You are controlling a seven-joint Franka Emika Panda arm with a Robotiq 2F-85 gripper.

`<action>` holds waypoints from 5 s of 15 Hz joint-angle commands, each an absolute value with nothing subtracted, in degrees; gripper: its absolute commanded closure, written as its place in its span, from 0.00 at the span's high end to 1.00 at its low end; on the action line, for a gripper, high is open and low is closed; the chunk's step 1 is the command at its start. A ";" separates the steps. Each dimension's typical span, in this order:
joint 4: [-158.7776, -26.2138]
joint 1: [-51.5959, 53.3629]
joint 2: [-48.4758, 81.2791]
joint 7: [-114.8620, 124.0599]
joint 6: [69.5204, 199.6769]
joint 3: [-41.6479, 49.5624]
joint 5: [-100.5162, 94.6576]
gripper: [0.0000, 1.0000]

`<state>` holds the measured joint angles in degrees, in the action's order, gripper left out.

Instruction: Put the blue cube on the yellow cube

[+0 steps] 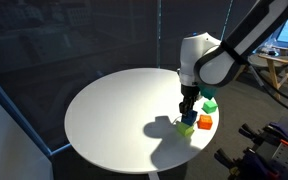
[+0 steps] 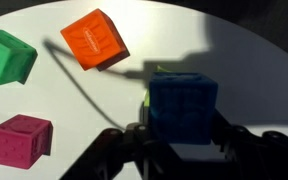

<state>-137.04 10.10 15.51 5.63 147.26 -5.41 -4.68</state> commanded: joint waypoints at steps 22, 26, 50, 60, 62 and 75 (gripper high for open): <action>-137.36 9.54 16.79 5.57 148.33 -5.70 -4.21 1.00; -137.62 8.94 15.18 3.54 146.66 -7.10 -2.13 1.00; -139.03 8.16 -3.84 10.70 133.92 -7.20 -0.18 1.00; -144.01 5.48 -13.40 12.34 130.96 -5.97 2.34 1.00; -145.19 5.26 -15.14 12.25 131.21 -5.85 2.91 1.00; -147.25 5.92 -18.26 9.78 131.44 -6.19 4.37 1.00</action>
